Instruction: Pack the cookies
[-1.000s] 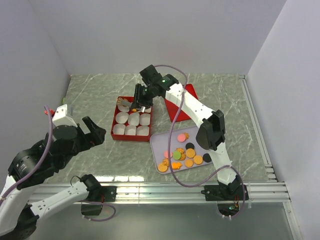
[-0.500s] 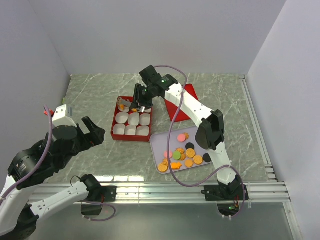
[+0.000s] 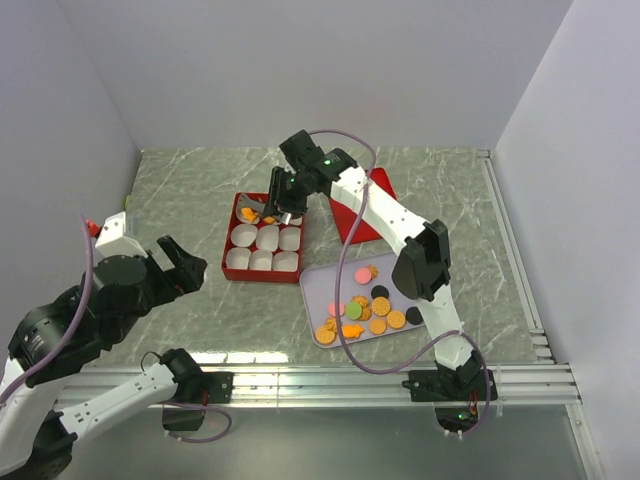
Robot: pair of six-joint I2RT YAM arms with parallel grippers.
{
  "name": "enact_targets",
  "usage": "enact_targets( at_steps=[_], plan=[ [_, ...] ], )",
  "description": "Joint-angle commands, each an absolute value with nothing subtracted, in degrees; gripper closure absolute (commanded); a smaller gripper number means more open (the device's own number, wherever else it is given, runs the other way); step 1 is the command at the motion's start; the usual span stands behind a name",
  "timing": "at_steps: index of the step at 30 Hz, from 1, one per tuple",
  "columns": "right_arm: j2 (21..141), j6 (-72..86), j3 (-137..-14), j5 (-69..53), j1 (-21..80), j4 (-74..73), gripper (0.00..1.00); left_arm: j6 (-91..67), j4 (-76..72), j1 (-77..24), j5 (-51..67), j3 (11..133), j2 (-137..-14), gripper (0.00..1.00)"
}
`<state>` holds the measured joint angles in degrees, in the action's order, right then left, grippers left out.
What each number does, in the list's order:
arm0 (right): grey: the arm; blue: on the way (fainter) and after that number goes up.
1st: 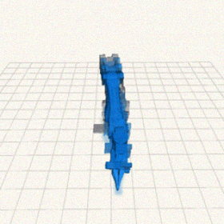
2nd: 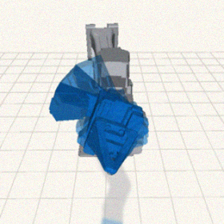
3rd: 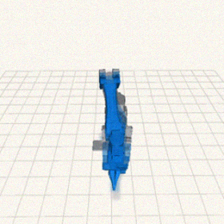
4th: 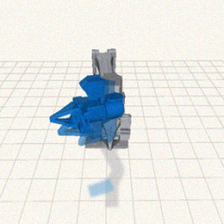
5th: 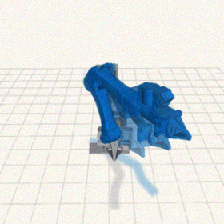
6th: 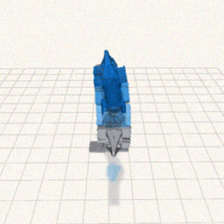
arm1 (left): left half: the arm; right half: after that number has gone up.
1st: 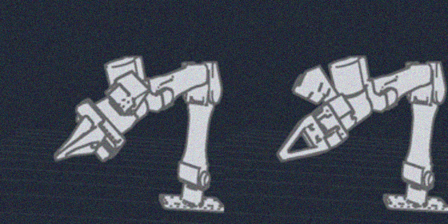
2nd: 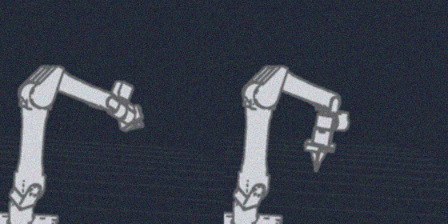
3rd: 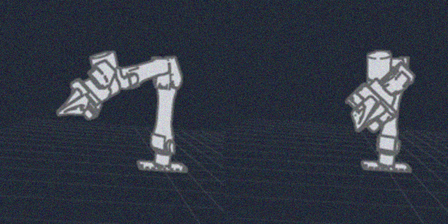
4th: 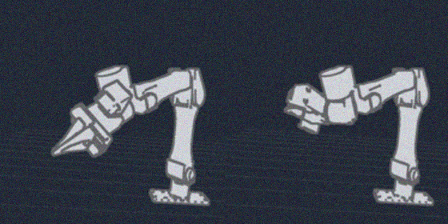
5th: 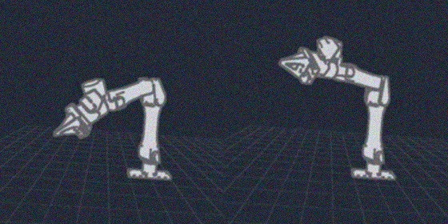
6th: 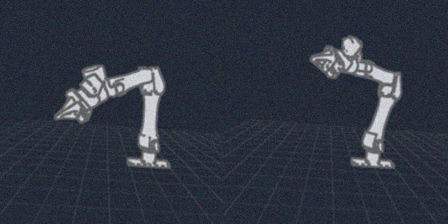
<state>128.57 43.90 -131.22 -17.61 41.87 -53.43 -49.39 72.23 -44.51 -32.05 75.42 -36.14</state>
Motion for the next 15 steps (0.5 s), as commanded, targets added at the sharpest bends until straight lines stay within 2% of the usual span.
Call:
enact_targets(
  at_steps=[1, 9, 12, 15],
  plan=[
    [120.3, 44.2, -131.0, -15.9, 41.8, -53.4, 0.53, -49.4, 70.9, -44.6, -32.3, 76.4, -35.2, 0.01],
    [105.1, 44.6, -119.5, -10.2, 42.7, -54.8, 0.54, -47.6, 68.8, -44.6, -30.7, 71.7, -33.3, 0.01],
    [98.7, 43.9, -112.3, -8.7, 43.1, -53.9, 0.54, -48.0, 65.8, -44.6, -31.1, 66.8, -31.6, 0.01],
    [92.7, 43.3, -104.2, -7.6, 43.2, -51.6, 0.55, -48.8, 65.9, -44.6, -34.5, 67.7, -33.4, 0.01]
  ],
)
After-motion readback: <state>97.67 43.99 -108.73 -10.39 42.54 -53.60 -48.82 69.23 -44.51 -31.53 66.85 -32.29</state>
